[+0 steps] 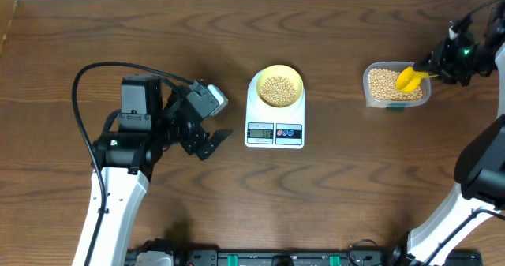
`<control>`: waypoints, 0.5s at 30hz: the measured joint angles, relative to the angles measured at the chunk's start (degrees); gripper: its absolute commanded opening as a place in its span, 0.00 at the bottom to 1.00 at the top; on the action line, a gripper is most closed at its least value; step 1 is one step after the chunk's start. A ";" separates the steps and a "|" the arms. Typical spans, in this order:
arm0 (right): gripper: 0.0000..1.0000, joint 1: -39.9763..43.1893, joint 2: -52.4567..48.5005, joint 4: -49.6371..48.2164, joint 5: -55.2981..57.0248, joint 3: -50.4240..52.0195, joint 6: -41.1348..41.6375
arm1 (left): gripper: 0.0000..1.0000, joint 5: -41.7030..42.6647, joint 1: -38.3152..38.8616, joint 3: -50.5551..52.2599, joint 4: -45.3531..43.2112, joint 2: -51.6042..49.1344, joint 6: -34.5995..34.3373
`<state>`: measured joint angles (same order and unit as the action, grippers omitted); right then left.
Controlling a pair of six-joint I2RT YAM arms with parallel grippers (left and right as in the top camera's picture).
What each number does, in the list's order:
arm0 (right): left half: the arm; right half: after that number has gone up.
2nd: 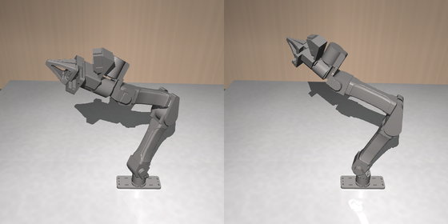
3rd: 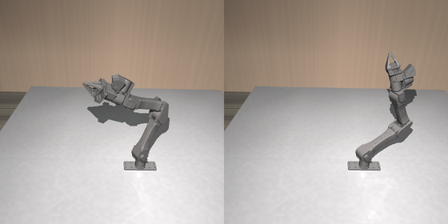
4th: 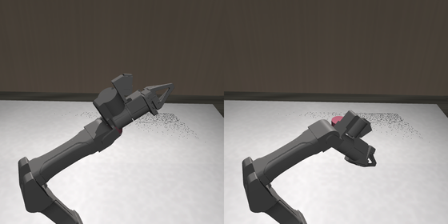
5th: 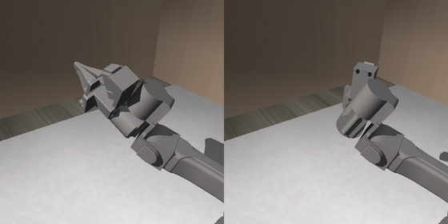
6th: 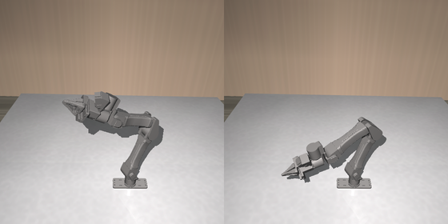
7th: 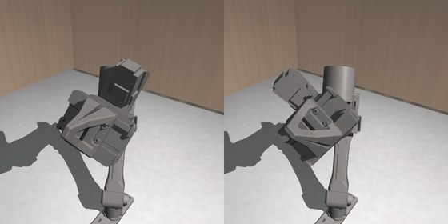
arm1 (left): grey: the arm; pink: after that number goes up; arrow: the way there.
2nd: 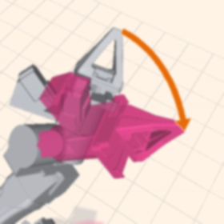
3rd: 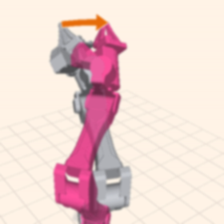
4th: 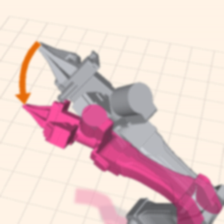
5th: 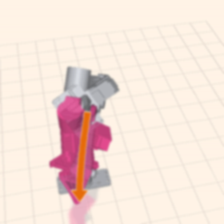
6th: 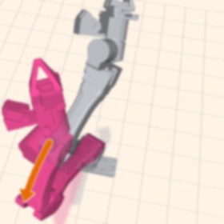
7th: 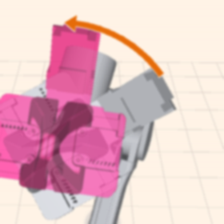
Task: Scoop item into bowl and weigh 50g on scale
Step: 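Lower the scoop into the tub and release it, right gripper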
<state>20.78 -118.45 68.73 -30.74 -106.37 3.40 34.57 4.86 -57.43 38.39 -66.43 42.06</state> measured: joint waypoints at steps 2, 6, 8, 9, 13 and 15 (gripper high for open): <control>0.41 0.00 0.00 0.68 0.55 0.00 0.17 | 0.96 0.00 0.00 0.00 0.00 0.00 0.00; 0.50 0.00 0.00 2.75 1.99 0.02 0.39 | 0.96 0.00 0.00 0.00 0.02 0.00 -0.02; 0.58 0.00 0.00 3.80 2.62 0.02 0.33 | 0.96 0.00 0.00 0.00 0.00 0.00 0.00; 0.59 0.00 0.00 4.52 3.02 0.04 0.48 | 0.96 0.00 0.00 0.00 0.00 0.00 -0.02; 0.69 0.00 0.00 5.86 3.98 0.04 0.66 | 0.96 0.00 0.00 0.00 0.00 0.00 0.00; 0.71 0.00 0.00 6.14 4.68 0.04 0.74 | 0.96 0.00 0.00 0.00 0.00 0.00 0.00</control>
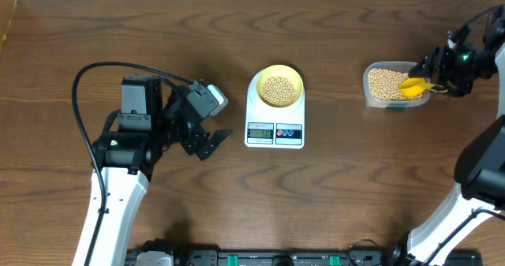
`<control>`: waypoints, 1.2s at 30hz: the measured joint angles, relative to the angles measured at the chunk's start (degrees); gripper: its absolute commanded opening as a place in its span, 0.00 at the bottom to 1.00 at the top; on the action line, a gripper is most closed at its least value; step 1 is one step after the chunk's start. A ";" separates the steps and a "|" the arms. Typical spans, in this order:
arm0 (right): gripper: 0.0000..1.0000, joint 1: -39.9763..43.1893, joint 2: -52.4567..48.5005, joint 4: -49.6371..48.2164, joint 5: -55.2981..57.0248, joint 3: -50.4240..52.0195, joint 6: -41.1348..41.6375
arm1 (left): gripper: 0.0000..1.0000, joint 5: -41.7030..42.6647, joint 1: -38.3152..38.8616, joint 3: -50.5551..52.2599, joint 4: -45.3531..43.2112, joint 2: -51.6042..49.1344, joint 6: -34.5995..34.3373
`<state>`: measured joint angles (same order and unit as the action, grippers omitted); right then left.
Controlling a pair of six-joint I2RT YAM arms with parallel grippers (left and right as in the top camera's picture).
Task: Scoop item into bowl and weigh 50g on scale
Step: 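Lower the scoop into the tub and release it, right gripper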
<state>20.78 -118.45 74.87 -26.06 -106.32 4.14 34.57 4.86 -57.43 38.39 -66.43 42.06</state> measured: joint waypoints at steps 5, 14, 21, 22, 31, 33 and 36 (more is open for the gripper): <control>0.77 0.00 0.00 0.87 2.51 0.00 0.98 | 0.96 0.00 0.00 0.00 0.00 0.00 -0.02; 0.88 0.00 0.00 2.97 5.81 0.00 3.39 | 0.97 0.00 0.00 0.00 0.00 0.00 0.00; 0.99 0.00 0.00 3.72 9.64 0.00 5.49 | 0.96 0.00 0.00 0.00 0.00 0.00 0.00; 0.99 0.00 0.00 3.63 10.16 0.00 5.55 | 0.96 0.00 0.00 0.00 0.00 0.00 0.00; 0.96 0.00 0.00 -0.26 13.05 0.00 5.95 | 0.96 0.00 0.00 0.00 0.00 0.00 -0.02; 0.96 0.00 0.00 -1.29 13.05 0.00 6.08 | 0.96 0.00 0.00 0.00 0.00 0.00 0.00; 0.98 0.00 0.00 -1.66 13.05 -0.09 6.12 | 0.96 0.00 0.00 0.00 0.00 0.00 -0.02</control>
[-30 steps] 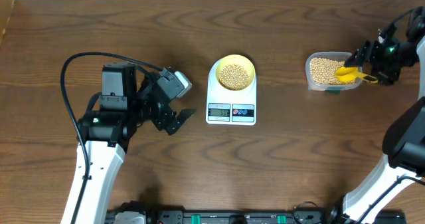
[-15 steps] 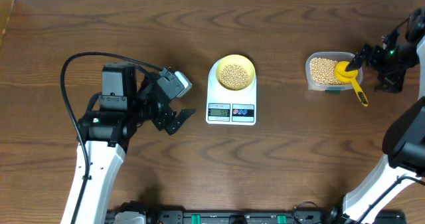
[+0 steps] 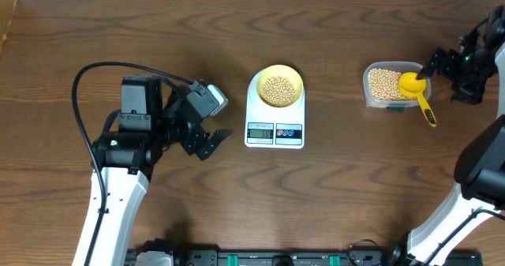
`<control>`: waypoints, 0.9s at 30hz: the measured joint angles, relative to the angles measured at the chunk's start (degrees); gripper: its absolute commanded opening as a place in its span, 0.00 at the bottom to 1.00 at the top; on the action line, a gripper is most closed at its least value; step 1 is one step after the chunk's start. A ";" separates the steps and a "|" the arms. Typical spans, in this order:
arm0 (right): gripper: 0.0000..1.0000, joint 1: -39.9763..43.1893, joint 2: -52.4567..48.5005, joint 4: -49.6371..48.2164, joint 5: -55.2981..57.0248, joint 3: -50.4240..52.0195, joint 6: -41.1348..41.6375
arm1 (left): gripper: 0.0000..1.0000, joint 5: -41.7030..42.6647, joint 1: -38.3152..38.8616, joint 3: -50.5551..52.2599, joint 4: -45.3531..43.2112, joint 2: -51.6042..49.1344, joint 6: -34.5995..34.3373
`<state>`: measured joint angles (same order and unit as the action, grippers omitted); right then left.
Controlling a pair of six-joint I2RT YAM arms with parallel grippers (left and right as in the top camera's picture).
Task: Scoop item into bowl and weigh 50g on scale
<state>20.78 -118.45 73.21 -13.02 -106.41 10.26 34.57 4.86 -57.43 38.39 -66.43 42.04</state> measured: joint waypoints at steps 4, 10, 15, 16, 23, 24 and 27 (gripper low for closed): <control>0.99 0.00 0.00 -0.02 0.02 -2.71 -0.04 | 0.96 0.00 0.00 0.00 0.00 0.00 0.02; 0.99 0.00 0.02 0.68 0.04 -11.41 -0.44 | 0.96 0.02 0.00 0.00 0.02 0.00 0.02; 0.99 0.00 0.02 0.90 0.02 -15.76 -0.46 | 0.96 0.00 0.00 0.00 0.00 0.00 0.02; 0.99 0.00 0.02 0.85 0.02 -16.20 -0.44 | 0.96 0.00 0.00 0.00 0.00 0.00 0.02; 0.99 0.00 0.02 1.07 -0.11 -16.48 -0.70 | 0.96 0.00 0.00 0.00 0.00 0.00 0.02; 0.99 0.00 0.02 0.90 -0.11 -16.48 -0.87 | 0.96 0.00 0.00 0.00 0.00 0.00 0.02; 0.99 0.00 0.02 -0.44 -0.17 -16.48 -1.55 | 0.96 0.00 0.00 0.00 0.00 0.00 0.02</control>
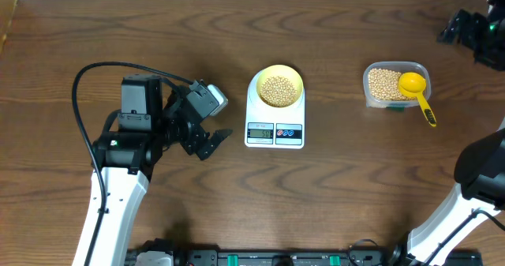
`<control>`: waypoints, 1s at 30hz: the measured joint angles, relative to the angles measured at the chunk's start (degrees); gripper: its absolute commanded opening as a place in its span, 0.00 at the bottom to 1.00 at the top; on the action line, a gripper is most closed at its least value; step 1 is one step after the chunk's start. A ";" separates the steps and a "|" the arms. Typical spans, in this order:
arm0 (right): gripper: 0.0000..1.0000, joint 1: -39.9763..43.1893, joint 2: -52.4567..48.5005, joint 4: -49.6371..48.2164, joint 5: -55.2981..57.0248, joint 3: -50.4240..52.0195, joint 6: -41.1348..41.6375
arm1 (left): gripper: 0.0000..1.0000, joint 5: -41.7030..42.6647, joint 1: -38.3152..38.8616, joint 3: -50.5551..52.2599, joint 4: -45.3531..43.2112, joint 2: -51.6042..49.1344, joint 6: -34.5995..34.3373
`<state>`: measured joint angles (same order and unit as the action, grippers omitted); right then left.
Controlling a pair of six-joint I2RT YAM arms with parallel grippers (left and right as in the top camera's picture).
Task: Scoop item into bowl and weigh 50g on scale
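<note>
A yellow bowl (278,88) holding soybeans sits on the white scale (274,128), whose display is lit but too small to read. A clear tub of soybeans (388,85) stands to the right. The yellow scoop (416,91) rests with its cup on the tub's right rim and its handle pointing down-right onto the table. My right gripper (447,31) is up near the back right edge, away from the scoop, and looks empty; its jaws are hard to read. My left gripper (215,142) hangs open left of the scale, holding nothing.
The left arm's black cable (87,80) loops over the table at the left. The pale back wall edge runs along the top. Equipment lines the front edge of the table (260,258).
My right gripper has moved from beside the scoop's cup up and back toward the far right edge. The scoop stays on the tub rim. The left arm is unchanged.
My right gripper first held the yellow scoop over the tub's beans, then at the tub's right rim. Later the scoop lay on the rim with its handle on the table and the gripper just off it. Now the gripper is well away. The left arm never moved.
</note>
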<state>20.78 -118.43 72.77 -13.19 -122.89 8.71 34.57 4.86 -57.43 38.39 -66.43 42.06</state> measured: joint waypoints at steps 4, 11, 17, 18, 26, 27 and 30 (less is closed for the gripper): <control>0.99 0.00 0.00 -1.95 -0.07 0.00 -0.26 | 0.96 0.00 0.00 0.00 0.00 0.00 -0.02; 0.98 0.00 0.00 -4.20 -0.07 0.00 -0.39 | 0.96 0.00 0.00 0.00 0.00 0.00 0.00; 0.93 0.00 0.00 -5.33 -1.11 0.00 -0.02 | 0.96 0.00 0.00 0.00 0.00 0.00 0.00; 0.92 0.00 0.00 -5.79 -1.40 0.00 0.04 | 0.96 0.00 0.00 0.00 0.00 0.00 0.00; 0.91 0.00 0.02 -7.85 -3.93 0.00 2.19 | 0.96 0.00 0.00 0.00 0.00 0.00 0.00; 0.91 0.00 0.02 -7.65 -4.52 0.00 2.38 | 0.96 0.00 0.00 0.00 0.00 0.00 0.00; 0.92 0.00 0.39 -5.88 -6.64 0.00 2.78 | 0.96 0.00 0.00 0.00 -0.02 0.00 0.00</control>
<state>20.78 -118.04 66.89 -19.84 -122.89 11.49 34.57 4.86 -57.43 38.37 -66.43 42.06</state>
